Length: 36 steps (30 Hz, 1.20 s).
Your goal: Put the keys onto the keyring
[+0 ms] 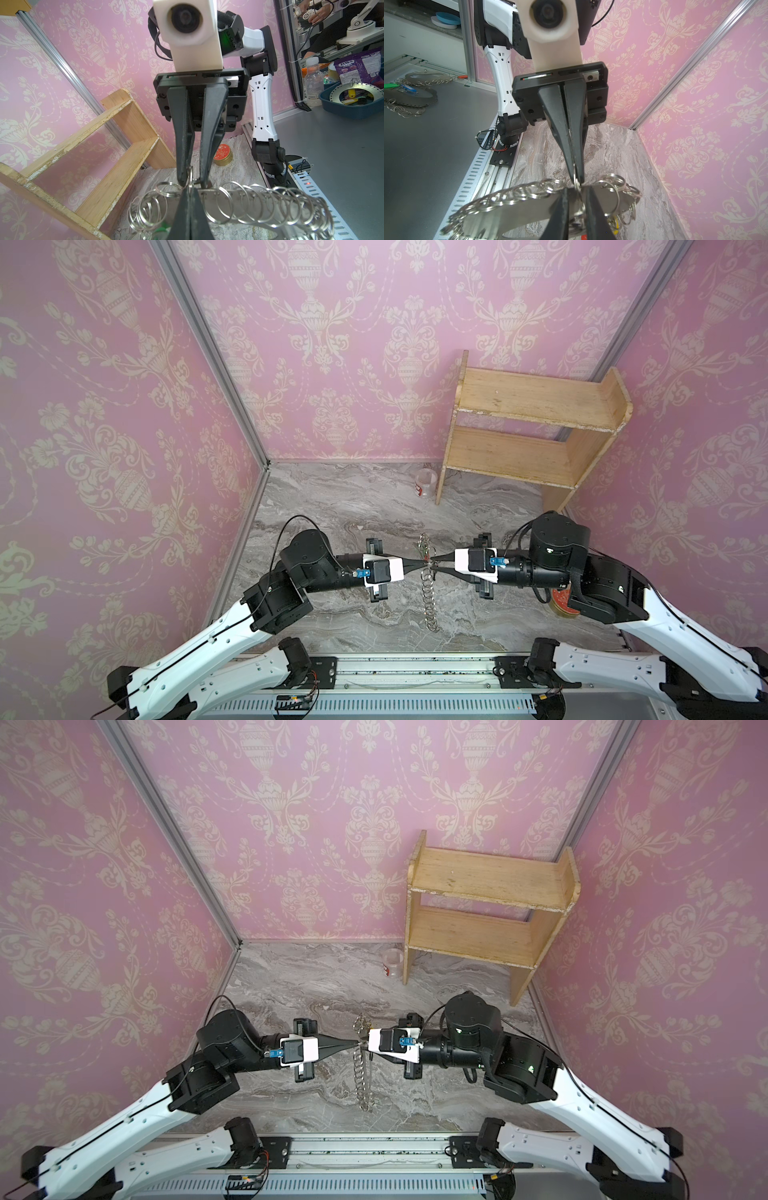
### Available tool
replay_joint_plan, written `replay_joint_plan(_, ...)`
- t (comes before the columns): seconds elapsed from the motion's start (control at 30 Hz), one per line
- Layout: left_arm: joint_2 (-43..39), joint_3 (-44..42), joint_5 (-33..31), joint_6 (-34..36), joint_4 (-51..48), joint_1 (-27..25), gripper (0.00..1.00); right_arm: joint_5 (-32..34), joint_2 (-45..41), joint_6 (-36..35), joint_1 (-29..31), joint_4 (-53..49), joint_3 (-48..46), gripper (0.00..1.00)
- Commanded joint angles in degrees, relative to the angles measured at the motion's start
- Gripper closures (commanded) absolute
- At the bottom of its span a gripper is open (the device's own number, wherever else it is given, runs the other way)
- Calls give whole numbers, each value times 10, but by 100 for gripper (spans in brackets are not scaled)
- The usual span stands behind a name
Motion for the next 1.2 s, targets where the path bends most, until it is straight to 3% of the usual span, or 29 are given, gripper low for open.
replay_joint_plan(0.0,-8,-2,17,-13,28,-3,100,-9,0,5,-3,8,-3,86)
replay_joint_plan(0.37,-9,-2,19,-15,28,-3,100,-12,5,8,-3,2,1,100)
replay_joint_plan(0.63,-8,3,-5,-21,0,-3,100,-5,16,6,-4,-34,25,100)
replay_joint_plan(0.67,-8,7,-16,-19,-15,-3,98,2,19,5,-3,-45,32,100)
replay_joint_plan(0.77,-6,30,-33,-8,-69,-3,77,29,32,6,-4,-86,57,100)
replay_joint_plan(0.83,-2,47,-39,0,-105,-4,69,43,43,8,-3,-114,73,100)
replay_joint_plan(1.17,60,128,-19,39,-222,-8,69,59,69,11,-4,-160,113,100)
